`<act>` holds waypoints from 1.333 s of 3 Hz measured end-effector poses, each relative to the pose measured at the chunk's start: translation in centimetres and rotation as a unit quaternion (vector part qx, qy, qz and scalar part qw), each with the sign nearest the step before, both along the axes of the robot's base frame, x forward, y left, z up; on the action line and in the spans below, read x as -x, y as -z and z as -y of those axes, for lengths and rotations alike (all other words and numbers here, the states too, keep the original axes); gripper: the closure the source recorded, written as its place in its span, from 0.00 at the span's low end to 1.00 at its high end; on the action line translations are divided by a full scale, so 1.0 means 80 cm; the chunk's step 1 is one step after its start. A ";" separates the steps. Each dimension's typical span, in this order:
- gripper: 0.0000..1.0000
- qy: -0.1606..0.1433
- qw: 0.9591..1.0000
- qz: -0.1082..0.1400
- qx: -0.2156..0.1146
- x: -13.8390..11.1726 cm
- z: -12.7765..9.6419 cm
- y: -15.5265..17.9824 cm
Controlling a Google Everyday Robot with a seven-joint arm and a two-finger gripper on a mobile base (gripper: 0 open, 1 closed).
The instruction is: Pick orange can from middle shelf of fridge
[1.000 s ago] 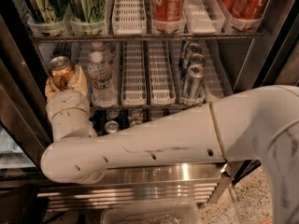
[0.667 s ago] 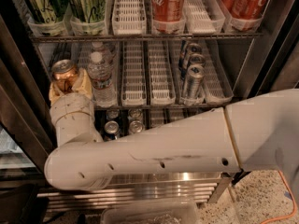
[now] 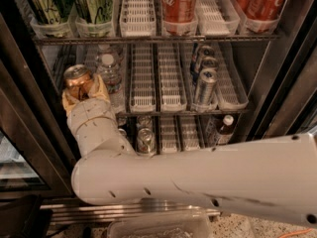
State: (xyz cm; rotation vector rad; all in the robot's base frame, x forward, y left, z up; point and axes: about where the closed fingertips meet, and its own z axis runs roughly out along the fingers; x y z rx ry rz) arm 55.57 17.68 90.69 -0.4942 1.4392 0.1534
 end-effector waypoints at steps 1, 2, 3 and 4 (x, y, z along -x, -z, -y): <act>1.00 -0.018 1.000 -0.004 -0.004 -0.004 0.036 -0.032; 1.00 -0.036 0.999 -0.005 -0.011 -0.016 0.073 -0.070; 1.00 -0.076 0.997 -0.024 -0.016 -0.019 0.086 -0.089; 1.00 -0.108 0.993 -0.045 -0.002 -0.006 0.070 -0.077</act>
Offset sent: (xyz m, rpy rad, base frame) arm -0.0352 -0.0220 -0.0098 -0.1532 0.3758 0.5046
